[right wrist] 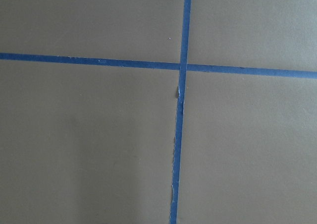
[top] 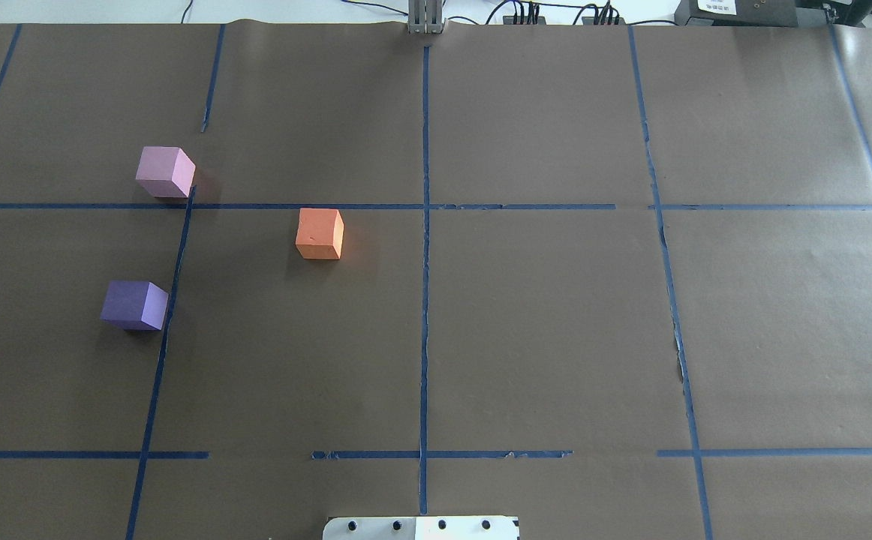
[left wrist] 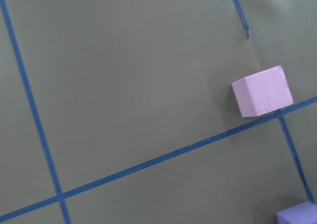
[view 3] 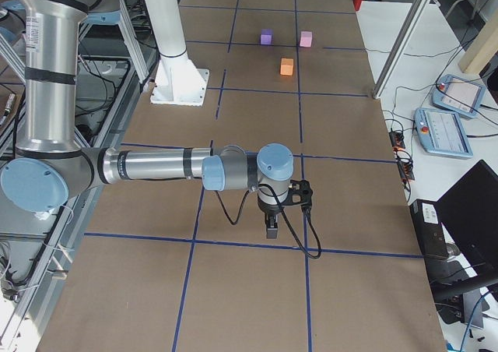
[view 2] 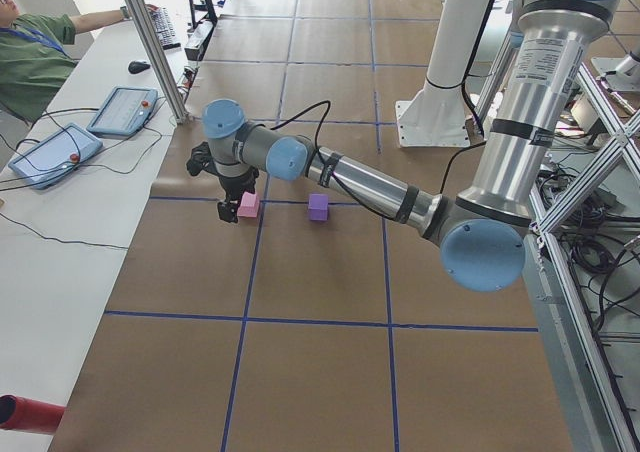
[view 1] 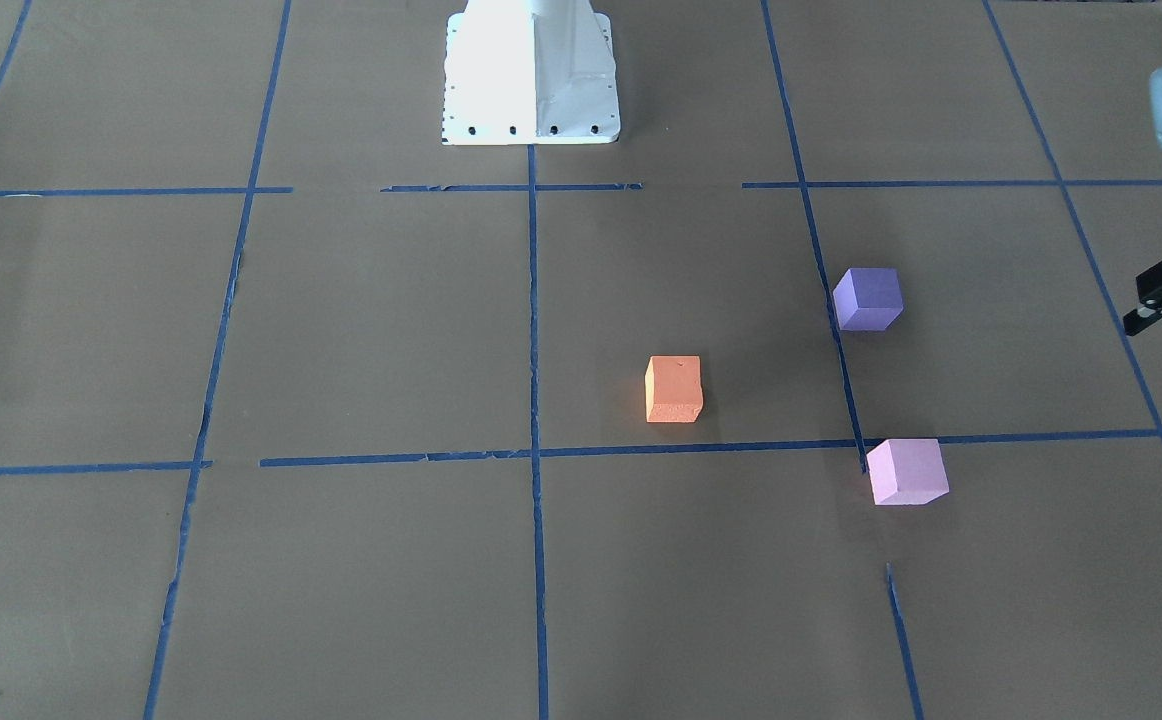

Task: Arrange blocks in a line
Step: 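Move the left gripper over the orange cube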

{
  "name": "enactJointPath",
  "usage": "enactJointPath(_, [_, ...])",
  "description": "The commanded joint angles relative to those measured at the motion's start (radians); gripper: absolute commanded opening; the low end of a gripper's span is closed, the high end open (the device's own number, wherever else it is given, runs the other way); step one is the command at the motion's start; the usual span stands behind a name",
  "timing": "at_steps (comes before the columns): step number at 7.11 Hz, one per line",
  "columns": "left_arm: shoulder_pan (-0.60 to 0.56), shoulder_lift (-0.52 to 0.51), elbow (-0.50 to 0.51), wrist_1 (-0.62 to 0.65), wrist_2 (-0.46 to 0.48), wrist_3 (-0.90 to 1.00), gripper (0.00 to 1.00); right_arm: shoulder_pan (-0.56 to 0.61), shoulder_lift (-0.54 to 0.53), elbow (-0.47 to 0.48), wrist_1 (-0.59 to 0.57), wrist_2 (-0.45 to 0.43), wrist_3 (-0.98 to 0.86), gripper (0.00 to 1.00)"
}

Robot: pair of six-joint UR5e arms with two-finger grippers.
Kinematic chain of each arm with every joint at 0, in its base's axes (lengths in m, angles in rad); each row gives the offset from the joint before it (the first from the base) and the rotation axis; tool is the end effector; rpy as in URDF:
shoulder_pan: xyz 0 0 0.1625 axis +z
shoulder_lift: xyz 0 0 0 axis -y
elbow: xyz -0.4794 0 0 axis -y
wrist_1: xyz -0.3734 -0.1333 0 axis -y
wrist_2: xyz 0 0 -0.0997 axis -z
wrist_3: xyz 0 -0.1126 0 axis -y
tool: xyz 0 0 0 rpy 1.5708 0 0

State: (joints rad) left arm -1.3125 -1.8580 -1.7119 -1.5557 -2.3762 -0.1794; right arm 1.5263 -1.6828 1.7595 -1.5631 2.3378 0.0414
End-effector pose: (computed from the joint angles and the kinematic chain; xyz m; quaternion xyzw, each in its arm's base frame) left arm 0.1024 -0.5916 0.4986 0.1010 0.4154 0.1158 0.8966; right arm 0.0362 -0.4269 0.6827 0.0230 -0.3752 -0.0172 0.9265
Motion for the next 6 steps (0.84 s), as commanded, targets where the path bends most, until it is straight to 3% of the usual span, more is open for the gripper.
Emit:
enactJointPath(1, [0.201,-0.140,0.014,-0.035,0.032,-0.364,1.00,0.000,0.000,0.000,0.000,0.000,0.000,1.00])
enactJointPath(4, [0.430,-0.291,0.057,-0.079,0.181,-0.714,1.00,0.000,0.000,0.000,0.000,0.000,0.000,1.00])
enactJointPath(6, [0.528,-0.346,0.180,-0.234,0.296,-0.825,1.00,0.000,0.000,0.000,0.000,0.000,0.000,1.00])
